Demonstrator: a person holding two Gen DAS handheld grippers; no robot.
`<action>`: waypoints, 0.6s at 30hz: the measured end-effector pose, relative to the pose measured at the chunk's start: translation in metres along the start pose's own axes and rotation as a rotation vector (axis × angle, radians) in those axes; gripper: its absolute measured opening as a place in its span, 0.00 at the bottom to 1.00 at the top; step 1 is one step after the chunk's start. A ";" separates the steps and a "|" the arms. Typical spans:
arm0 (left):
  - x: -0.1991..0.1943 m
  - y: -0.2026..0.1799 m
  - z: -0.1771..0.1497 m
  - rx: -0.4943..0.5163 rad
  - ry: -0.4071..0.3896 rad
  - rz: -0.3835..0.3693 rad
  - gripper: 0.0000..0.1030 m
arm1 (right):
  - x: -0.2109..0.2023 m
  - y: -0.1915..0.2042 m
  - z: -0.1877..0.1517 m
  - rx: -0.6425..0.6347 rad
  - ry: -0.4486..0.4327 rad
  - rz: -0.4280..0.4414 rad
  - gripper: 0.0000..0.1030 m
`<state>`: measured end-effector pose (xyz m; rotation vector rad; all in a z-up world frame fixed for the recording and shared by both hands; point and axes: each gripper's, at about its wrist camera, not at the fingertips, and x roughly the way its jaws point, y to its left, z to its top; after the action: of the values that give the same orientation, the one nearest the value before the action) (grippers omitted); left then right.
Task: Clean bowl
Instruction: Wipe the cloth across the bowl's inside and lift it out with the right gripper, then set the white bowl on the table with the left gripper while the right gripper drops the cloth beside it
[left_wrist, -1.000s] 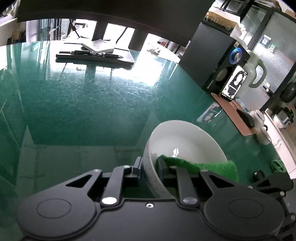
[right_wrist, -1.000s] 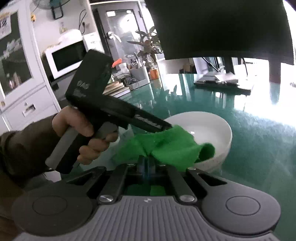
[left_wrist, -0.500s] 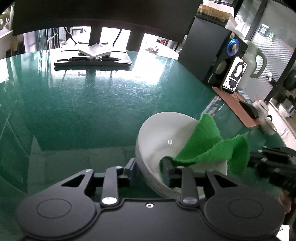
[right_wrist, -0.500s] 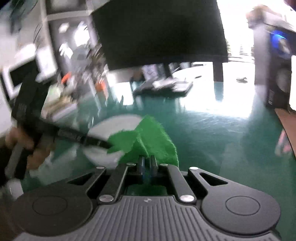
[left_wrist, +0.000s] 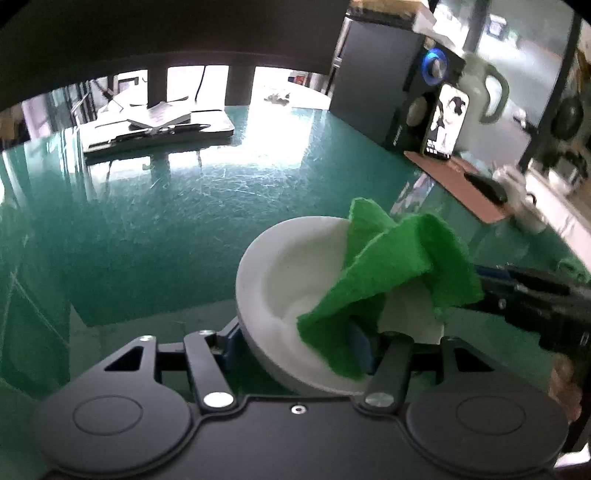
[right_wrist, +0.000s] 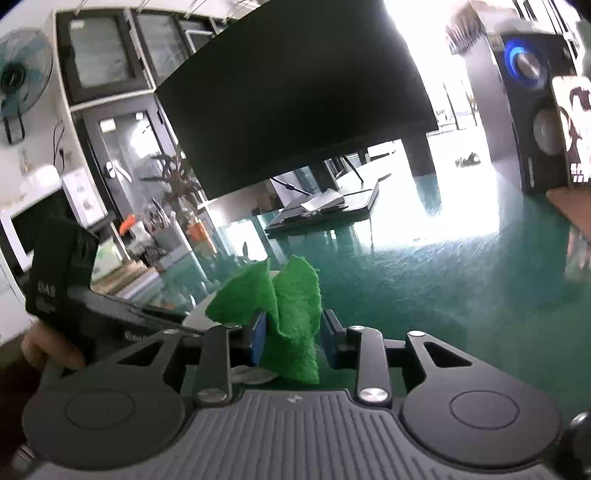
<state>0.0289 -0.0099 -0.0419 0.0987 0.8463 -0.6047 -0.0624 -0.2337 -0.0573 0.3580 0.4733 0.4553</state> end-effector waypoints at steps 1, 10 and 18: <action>0.000 0.000 0.000 0.005 0.000 -0.005 0.55 | 0.003 -0.001 0.001 0.003 0.004 0.002 0.29; 0.001 0.002 -0.003 0.024 -0.007 -0.009 0.75 | 0.027 -0.009 0.026 0.057 0.004 0.010 0.07; 0.000 0.008 -0.005 -0.030 -0.017 0.063 0.82 | -0.006 0.002 0.070 -0.016 -0.232 -0.036 0.06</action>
<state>0.0300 -0.0021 -0.0462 0.0928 0.8321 -0.5330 -0.0319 -0.2505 0.0035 0.3809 0.2501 0.3770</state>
